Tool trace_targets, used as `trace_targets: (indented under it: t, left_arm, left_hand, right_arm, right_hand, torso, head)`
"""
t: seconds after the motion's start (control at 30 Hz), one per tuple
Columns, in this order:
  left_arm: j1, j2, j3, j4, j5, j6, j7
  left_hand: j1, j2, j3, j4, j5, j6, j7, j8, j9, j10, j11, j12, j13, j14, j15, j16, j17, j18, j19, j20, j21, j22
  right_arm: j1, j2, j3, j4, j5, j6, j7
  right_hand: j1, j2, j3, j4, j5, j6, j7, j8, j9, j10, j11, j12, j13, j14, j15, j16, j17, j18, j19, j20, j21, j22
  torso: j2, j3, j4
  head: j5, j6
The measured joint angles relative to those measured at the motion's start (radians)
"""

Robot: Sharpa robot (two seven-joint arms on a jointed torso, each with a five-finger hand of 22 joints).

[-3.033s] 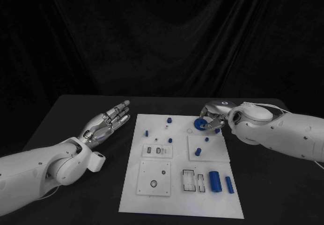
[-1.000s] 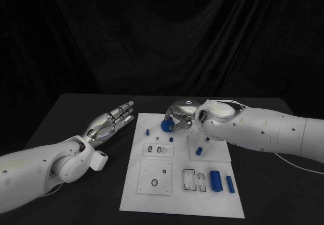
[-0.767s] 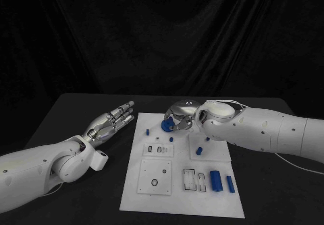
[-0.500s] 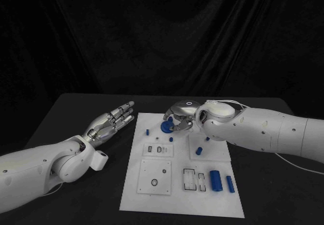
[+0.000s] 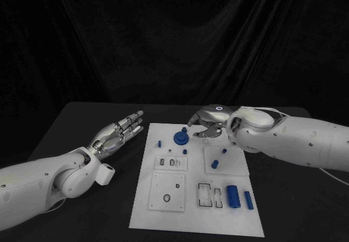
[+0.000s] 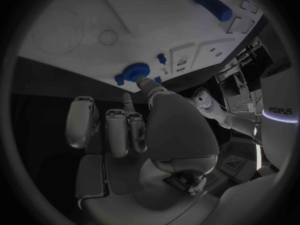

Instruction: Assemble the parts on the task board

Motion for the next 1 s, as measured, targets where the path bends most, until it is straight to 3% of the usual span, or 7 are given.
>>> trace_targets:
  t: [0.13, 0.27, 0.4, 0.53, 0.8, 1.0]
  left_arm:
    - [0.0, -0.006, 0.0, 0.002, 0.0, -0.001, -0.001]
    - [0.0, -0.006, 0.0, 0.002, 0.0, -0.001, -0.002]
    - [0.0, 0.001, 0.0, 0.002, 0.0, -0.001, -0.002]
    - [0.0, 0.003, 0.0, 0.002, 0.0, -0.001, -0.002]
    - [-0.001, 0.003, 0.0, -0.001, 0.0, -0.001, -0.002]
    - [-0.003, 0.006, 0.0, -0.002, 0.0, 0.0, -0.002]
  left_hand:
    - [0.0, 0.0, 0.002, -0.002, 0.0, 0.0, 0.0, 0.0, 0.0, -0.002, 0.002, 0.0, 0.0, 0.0, 0.0, 0.0, 0.0, 0.0, 0.0, 0.0, 0.0, 0.0]
    - [0.0, 0.0, 0.003, -0.003, 0.0, 0.0, 0.0, 0.0, 0.0, -0.004, 0.004, 0.0, 0.0, 0.0, 0.0, 0.0, -0.001, 0.0, 0.0, 0.0, 0.0, 0.0]
    - [0.0, 0.0, 0.003, -0.003, 0.0, 0.0, 0.0, 0.0, 0.0, -0.004, 0.004, 0.0, 0.0, 0.0, 0.0, 0.0, -0.001, 0.0, 0.0, 0.0, 0.0, 0.0]
    - [0.0, 0.0, 0.003, -0.003, 0.0, 0.0, 0.0, 0.0, 0.0, -0.004, 0.004, 0.0, 0.0, 0.0, 0.0, 0.0, -0.001, 0.0, 0.004, 0.004, 0.0, 0.0]
    - [0.0, 0.0, 0.003, -0.003, 0.0, 0.0, 0.0, 0.0, 0.0, -0.004, 0.004, 0.0, 0.0, 0.0, 0.0, 0.0, -0.001, 0.0, 0.004, 0.004, 0.0, 0.0]
    - [0.0, 0.0, 0.006, 0.0, 0.0, 0.0, 0.0, 0.0, 0.0, -0.004, 0.004, 0.0, 0.0, 0.0, 0.0, 0.0, 0.0, 0.0, 0.004, 0.004, 0.0, 0.0]
  right_arm:
    - [0.032, -0.091, 0.001, 0.063, 0.0, -0.01, -0.011]
    - [0.04, -0.163, -0.001, 0.102, 0.0, -0.01, -0.03]
    - [0.038, -0.221, -0.002, 0.122, 0.0, -0.01, -0.037]
    - [0.014, -0.268, -0.002, 0.133, 0.0, -0.015, -0.041]
    - [-0.034, -0.31, -0.004, 0.126, 0.0, -0.021, -0.048]
    - [-0.06, -0.317, -0.004, 0.108, 0.0, -0.025, -0.052]
  right_hand:
    - [-0.002, 0.002, -0.007, 0.007, -0.043, 0.018, -0.002, 0.005, 0.0, -0.004, -0.004, 0.0, 0.0, -0.004, -0.004, 0.013, 0.0, 0.0, 0.015, -0.004, 0.015, 0.0]
    - [-0.006, 0.006, -0.017, 0.017, -0.075, 0.041, -0.004, 0.006, 0.001, -0.001, -0.006, 0.0, 0.0, -0.004, -0.004, 0.013, 0.0, 0.0, 0.016, -0.005, 0.021, 0.0]
    - [-0.008, 0.008, -0.019, 0.019, -0.078, 0.093, -0.009, 0.026, 0.011, 0.0, -0.007, 0.0, 0.0, -0.001, -0.006, 0.021, 0.0, 0.0, 0.027, -0.005, 0.03, 0.0]
    - [-0.008, 0.008, -0.025, 0.025, -0.091, 0.093, -0.01, 0.023, 0.009, -0.004, -0.011, 0.0, 0.0, -0.003, -0.01, 0.021, 0.0, 0.0, 0.027, -0.005, 0.03, 0.0]
    - [-0.008, 0.008, -0.044, 0.044, -0.138, 0.03, -0.011, -0.019, -0.012, -0.004, -0.011, 0.0, 0.0, -0.003, -0.011, 0.001, 0.0, 0.0, 0.026, -0.005, 0.013, 0.0]
    - [-0.02, -0.004, -0.08, 0.074, -0.211, 0.009, -0.01, -0.019, -0.02, -0.004, -0.011, 0.0, 0.0, -0.003, -0.011, -0.006, 0.0, 0.0, 0.026, -0.005, 0.006, 0.0]
  torso:
    - [0.0, 0.0, 0.0008]
    - [-0.001, 0.0, -0.0001]
    - [-0.002, -0.0002, -0.0012]
    - [-0.003, -0.0011, -0.0026]
    - [-0.004, -0.0012, -0.0053]
    - [-0.006, 0.0004, -0.0053]
  head:
    - [-0.009, 0.0]
    - [-0.012, 0.0]
    - [-0.017, -0.003]
    - [-0.018, -0.003]
    - [-0.014, -0.003]
    - [-0.013, -0.011]
